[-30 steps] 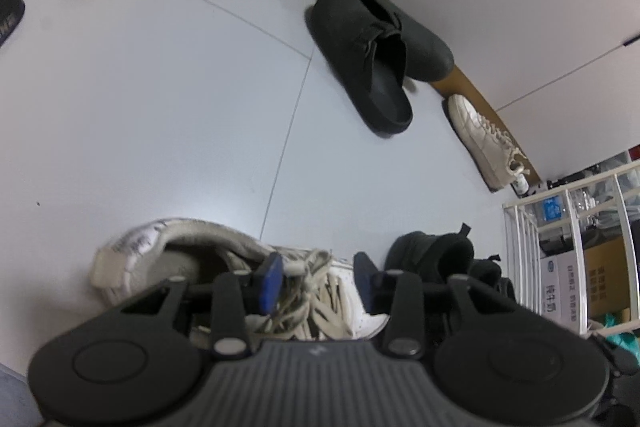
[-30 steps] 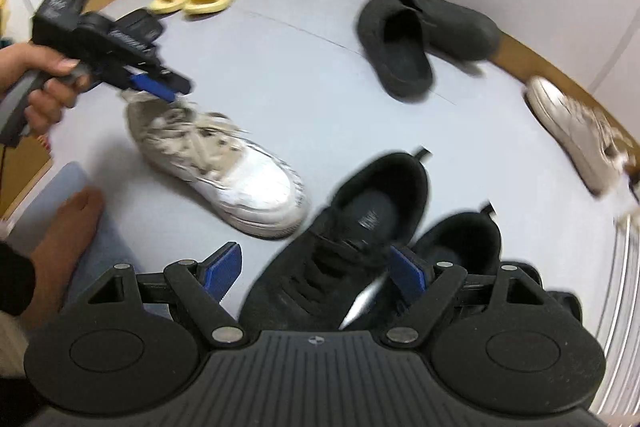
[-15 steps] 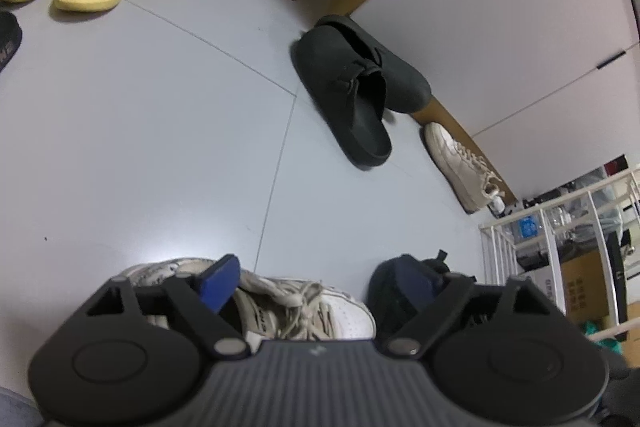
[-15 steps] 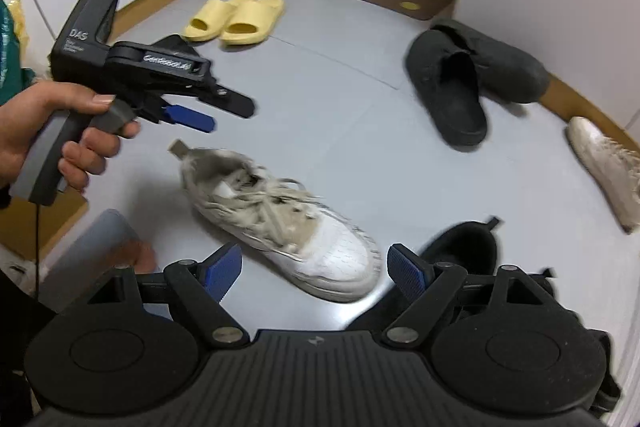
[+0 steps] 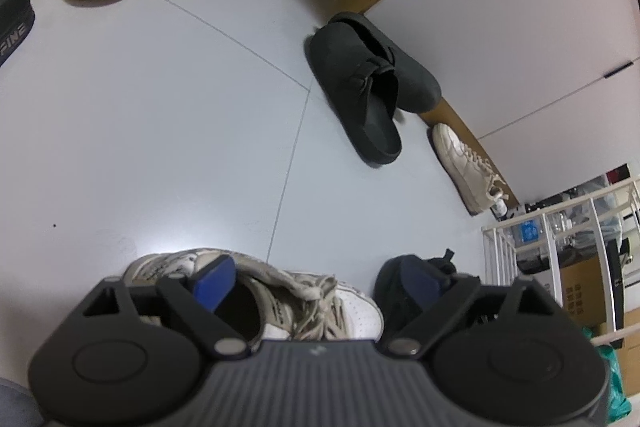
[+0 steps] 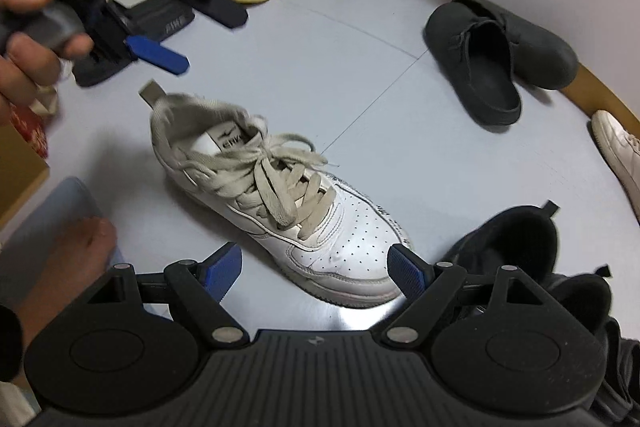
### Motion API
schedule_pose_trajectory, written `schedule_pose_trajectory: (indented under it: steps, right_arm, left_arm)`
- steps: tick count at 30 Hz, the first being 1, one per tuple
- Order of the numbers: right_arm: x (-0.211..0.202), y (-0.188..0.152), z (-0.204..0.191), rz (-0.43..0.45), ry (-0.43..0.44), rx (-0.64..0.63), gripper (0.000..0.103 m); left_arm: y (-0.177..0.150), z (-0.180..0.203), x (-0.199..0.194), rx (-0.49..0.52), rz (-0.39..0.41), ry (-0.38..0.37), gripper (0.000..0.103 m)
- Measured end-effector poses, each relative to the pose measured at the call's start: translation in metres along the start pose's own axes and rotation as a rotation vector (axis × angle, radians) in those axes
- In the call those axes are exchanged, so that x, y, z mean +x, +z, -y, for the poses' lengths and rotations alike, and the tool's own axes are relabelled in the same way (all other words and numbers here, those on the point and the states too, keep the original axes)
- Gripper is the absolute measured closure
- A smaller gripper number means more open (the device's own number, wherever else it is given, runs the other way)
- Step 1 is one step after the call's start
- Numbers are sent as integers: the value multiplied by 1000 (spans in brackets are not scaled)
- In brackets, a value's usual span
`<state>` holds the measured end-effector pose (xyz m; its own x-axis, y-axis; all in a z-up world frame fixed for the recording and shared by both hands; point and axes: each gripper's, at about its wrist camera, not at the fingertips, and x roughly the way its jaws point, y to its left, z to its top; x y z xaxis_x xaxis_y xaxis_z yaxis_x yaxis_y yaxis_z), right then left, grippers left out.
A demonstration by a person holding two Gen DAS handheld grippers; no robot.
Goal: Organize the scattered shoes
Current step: 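Lower the white sneaker to the floor with the left tool and open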
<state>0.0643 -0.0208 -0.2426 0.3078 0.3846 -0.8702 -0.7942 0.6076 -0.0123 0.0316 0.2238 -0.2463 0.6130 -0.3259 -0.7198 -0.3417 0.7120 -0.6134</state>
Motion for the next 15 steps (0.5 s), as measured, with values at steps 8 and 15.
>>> schedule_pose_trajectory:
  steps: [8, 15]
  right_arm:
    - [29, -2, -3, 9, 5, -6, 20]
    - [38, -5, -3, 10, 15, -1, 26]
  left_arm:
    - [0, -12, 1, -26, -3, 29, 10]
    - [-4, -25, 3, -58, -8, 51, 10]
